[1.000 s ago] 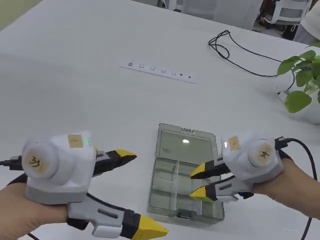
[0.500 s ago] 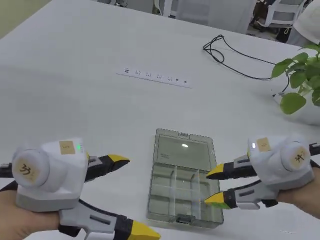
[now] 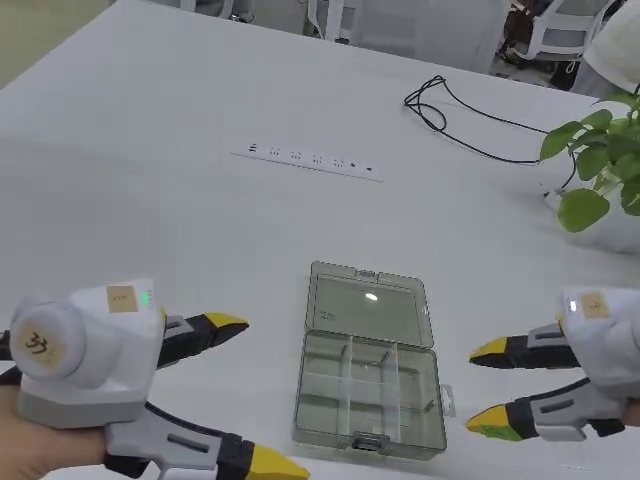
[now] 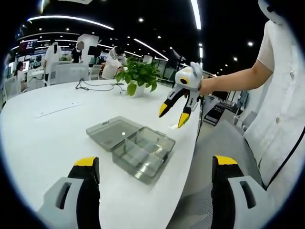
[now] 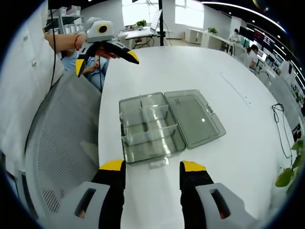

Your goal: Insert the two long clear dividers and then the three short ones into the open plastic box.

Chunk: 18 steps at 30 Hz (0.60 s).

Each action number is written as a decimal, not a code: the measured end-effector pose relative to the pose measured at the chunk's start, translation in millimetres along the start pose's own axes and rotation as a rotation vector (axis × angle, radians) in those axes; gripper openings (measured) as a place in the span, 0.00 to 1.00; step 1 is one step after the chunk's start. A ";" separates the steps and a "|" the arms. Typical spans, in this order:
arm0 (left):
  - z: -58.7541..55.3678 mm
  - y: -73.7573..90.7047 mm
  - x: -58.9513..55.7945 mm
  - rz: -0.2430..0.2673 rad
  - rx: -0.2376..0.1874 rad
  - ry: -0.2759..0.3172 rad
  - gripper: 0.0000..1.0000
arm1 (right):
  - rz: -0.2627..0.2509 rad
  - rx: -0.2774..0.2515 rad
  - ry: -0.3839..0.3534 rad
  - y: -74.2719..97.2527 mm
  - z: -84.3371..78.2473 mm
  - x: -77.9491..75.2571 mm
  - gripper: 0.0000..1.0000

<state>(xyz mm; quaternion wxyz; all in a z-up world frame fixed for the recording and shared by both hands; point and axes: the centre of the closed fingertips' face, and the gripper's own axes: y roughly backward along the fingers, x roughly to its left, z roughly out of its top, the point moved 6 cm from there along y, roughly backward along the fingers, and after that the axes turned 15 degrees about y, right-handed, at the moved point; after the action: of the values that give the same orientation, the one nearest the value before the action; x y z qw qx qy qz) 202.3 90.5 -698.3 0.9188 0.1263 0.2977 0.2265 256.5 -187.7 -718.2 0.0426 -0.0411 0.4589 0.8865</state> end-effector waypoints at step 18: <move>-1.9 5.2 0.2 0.021 0.006 0.004 1.00 | 0.026 0.187 -0.039 15.9 -84.4 2.9 0.54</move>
<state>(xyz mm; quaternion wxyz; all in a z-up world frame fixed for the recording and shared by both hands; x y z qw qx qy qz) 199.6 95.3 -698.0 0.9153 0.1319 0.2989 0.2355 254.6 -265.6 -754.2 0.0434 -0.0138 0.5391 0.8410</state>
